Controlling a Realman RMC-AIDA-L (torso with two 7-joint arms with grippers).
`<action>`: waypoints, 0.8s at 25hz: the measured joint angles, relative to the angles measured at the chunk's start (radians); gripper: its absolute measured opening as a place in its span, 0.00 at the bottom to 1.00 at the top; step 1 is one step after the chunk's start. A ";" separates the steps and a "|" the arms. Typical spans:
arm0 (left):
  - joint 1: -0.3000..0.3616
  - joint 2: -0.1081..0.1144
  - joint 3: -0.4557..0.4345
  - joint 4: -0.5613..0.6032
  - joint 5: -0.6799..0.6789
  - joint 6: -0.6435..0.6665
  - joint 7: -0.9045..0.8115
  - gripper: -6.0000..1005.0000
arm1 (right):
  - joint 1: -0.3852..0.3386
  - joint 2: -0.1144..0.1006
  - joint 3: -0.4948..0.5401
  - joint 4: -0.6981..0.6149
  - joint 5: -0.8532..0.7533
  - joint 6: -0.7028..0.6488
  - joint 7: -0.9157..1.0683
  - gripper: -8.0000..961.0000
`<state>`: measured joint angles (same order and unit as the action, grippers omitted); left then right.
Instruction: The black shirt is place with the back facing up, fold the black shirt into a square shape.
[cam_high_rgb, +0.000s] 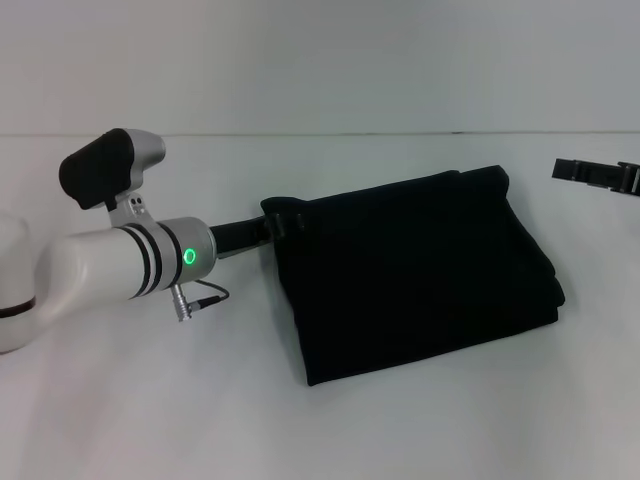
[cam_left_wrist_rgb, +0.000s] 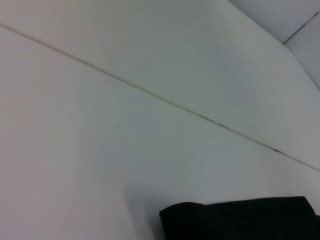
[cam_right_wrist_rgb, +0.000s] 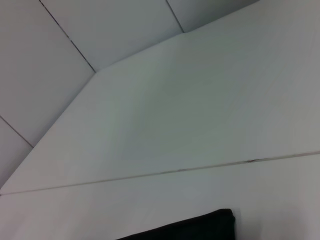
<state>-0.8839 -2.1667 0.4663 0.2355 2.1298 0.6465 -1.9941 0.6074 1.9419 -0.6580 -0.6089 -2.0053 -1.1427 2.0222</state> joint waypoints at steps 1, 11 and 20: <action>0.001 -0.001 -0.001 0.000 -0.003 -0.002 0.002 0.61 | 0.000 0.000 0.000 0.000 0.000 0.000 0.000 0.86; -0.012 0.002 0.004 -0.004 -0.043 0.016 -0.002 0.24 | 0.003 0.000 0.001 0.002 -0.031 0.007 0.002 0.86; -0.039 0.005 0.002 0.000 -0.044 0.027 -0.008 0.06 | -0.001 0.002 0.002 0.002 -0.032 0.009 0.000 0.86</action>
<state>-0.9225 -2.1617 0.4684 0.2354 2.0862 0.6736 -2.0021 0.6064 1.9441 -0.6565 -0.6073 -2.0372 -1.1340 2.0221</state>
